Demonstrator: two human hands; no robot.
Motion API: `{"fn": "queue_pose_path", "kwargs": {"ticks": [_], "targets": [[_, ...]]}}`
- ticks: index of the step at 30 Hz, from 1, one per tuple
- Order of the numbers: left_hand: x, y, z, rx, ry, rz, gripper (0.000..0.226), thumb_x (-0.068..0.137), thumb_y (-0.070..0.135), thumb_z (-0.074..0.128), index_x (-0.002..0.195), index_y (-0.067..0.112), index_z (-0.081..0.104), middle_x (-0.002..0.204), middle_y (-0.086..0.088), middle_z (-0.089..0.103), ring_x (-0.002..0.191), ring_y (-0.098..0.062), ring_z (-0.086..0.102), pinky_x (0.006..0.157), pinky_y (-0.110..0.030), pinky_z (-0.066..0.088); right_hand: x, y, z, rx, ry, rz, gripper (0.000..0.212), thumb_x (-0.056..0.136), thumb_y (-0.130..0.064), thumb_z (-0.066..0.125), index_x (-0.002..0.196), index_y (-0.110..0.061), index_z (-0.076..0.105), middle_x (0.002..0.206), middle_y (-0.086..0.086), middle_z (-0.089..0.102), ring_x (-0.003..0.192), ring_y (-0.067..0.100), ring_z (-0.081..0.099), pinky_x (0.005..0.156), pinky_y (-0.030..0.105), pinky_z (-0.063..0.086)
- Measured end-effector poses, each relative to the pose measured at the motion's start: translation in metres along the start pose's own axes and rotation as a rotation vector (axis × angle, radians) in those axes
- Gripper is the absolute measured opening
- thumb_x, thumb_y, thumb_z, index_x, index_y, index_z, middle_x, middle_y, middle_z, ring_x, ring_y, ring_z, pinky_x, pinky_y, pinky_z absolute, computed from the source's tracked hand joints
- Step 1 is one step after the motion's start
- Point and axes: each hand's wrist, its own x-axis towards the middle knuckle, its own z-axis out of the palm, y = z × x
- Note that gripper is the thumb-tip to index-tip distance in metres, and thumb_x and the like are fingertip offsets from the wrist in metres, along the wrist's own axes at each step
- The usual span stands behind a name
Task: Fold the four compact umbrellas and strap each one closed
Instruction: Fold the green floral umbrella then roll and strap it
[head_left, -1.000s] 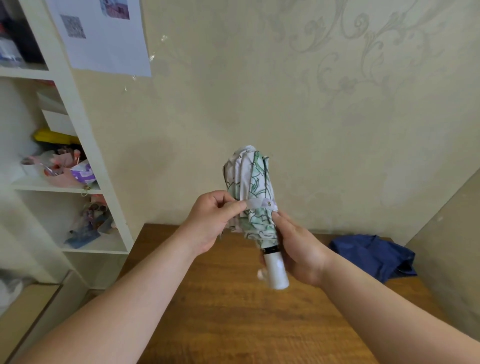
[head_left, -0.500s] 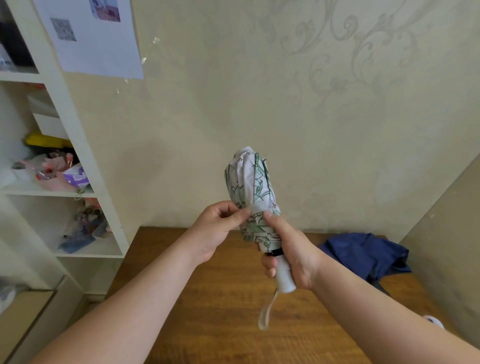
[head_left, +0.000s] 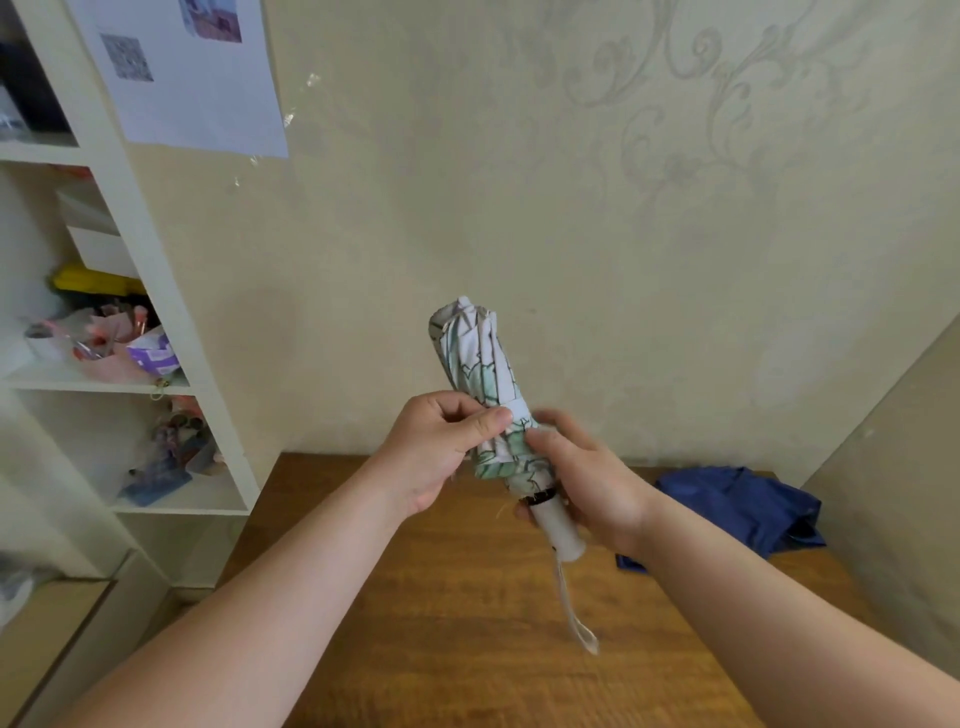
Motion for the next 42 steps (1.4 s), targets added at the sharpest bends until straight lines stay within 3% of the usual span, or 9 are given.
{"fn": "queue_pose_path", "kwargs": {"ticks": [7, 10, 14, 19, 23, 29, 35, 40, 42], "targets": [[-0.003, 0.001, 0.014, 0.227, 0.060, -0.041, 0.014, 0.094, 0.028, 0.079, 0.101, 0.015, 0.082, 0.096, 0.004, 0.081, 0.092, -0.009, 0.076, 0.076, -0.024, 0.057, 0.005, 0.031, 0.011, -0.772, 0.265, -0.500, 0.063, 0.106, -0.051, 0.045, 0.153, -0.068, 0.007, 0.119, -0.007, 0.056, 0.100, 0.010, 0.060, 0.090, 0.036, 0.053], [-0.003, 0.003, 0.015, 0.186, 0.042, -0.073, 0.015, 0.098, 0.028, 0.075, 0.106, 0.017, 0.082, 0.103, -0.002, 0.081, 0.100, -0.019, 0.077, 0.092, -0.040, 0.060, 0.007, 0.035, 0.006, -0.563, 0.255, -0.489, 0.060, 0.108, -0.041, 0.048, 0.152, -0.069, 0.018, 0.098, -0.007, 0.059, 0.074, 0.014, 0.060, 0.075, 0.047, 0.060], [-0.005, 0.002, 0.014, 0.183, 0.048, -0.073, 0.014, 0.096, 0.025, 0.077, 0.101, 0.012, 0.081, 0.098, -0.005, 0.081, 0.089, -0.016, 0.075, 0.085, -0.035, 0.060, 0.003, 0.032, -0.001, -0.308, 0.169, -0.400, 0.063, 0.106, -0.030, 0.059, 0.152, -0.063, 0.031, 0.075, -0.008, 0.059, 0.059, 0.017, 0.049, 0.061, 0.045, 0.056], [-0.004, -0.009, 0.021, 0.247, 0.139, -0.089, 0.016, 0.092, 0.032, 0.081, 0.085, 0.018, 0.082, 0.080, 0.003, 0.078, 0.073, -0.011, 0.066, 0.068, -0.028, 0.050, 0.013, 0.029, -0.001, -0.675, 0.309, -0.344, 0.068, 0.092, -0.052, 0.050, 0.151, -0.067, 0.019, 0.116, -0.012, 0.069, 0.090, 0.010, 0.068, 0.084, 0.047, 0.060], [-0.005, -0.012, 0.025, 0.167, 0.146, -0.125, 0.009, 0.094, 0.024, 0.079, 0.091, 0.016, 0.083, 0.094, -0.001, 0.081, 0.088, -0.018, 0.073, 0.084, -0.043, 0.060, 0.013, 0.028, -0.001, -0.822, 0.357, -0.338, 0.066, 0.100, -0.043, 0.039, 0.157, -0.060, 0.011, 0.131, -0.003, 0.055, 0.108, 0.019, 0.061, 0.095, 0.046, 0.053], [-0.006, -0.002, 0.031, 0.079, 0.140, -0.190, 0.009, 0.095, 0.014, 0.077, 0.093, 0.006, 0.080, 0.092, -0.005, 0.080, 0.073, -0.011, 0.071, 0.067, -0.023, 0.055, 0.002, 0.041, -0.001, -1.099, 0.475, -0.505, 0.069, 0.095, -0.062, 0.048, 0.153, -0.066, 0.010, 0.137, -0.010, 0.041, 0.091, 0.023, 0.066, 0.070, 0.043, 0.058], [-0.012, 0.003, 0.032, -0.043, 0.029, -0.249, 0.020, 0.104, 0.019, 0.065, 0.113, 0.008, 0.078, 0.108, -0.011, 0.079, 0.099, -0.027, 0.074, 0.096, -0.043, 0.057, 0.012, 0.046, -0.014, -0.973, 0.526, -0.515, 0.060, 0.095, -0.061, 0.057, 0.150, -0.063, 0.034, 0.111, -0.018, 0.057, 0.091, 0.008, 0.062, 0.072, 0.034, 0.055], [-0.014, 0.000, 0.027, -0.110, 0.060, -0.262, 0.020, 0.106, 0.015, 0.059, 0.116, 0.006, 0.074, 0.116, -0.014, 0.077, 0.109, -0.034, 0.074, 0.093, -0.042, 0.061, 0.011, 0.044, -0.017, -0.341, 0.347, -0.298, 0.038, 0.096, -0.051, 0.069, 0.133, -0.056, 0.061, 0.084, -0.001, 0.074, 0.062, 0.011, 0.061, 0.054, 0.031, 0.050], [-0.014, -0.004, 0.026, 0.030, 0.077, -0.197, 0.018, 0.103, 0.005, 0.061, 0.116, 0.012, 0.073, 0.116, -0.016, 0.076, 0.105, -0.031, 0.075, 0.093, -0.043, 0.062, 0.006, 0.040, -0.015, -0.095, 0.232, -0.216, 0.021, 0.101, -0.041, 0.067, 0.120, -0.034, 0.073, 0.078, 0.010, 0.072, 0.057, 0.023, 0.059, 0.050, 0.035, 0.049]]}}
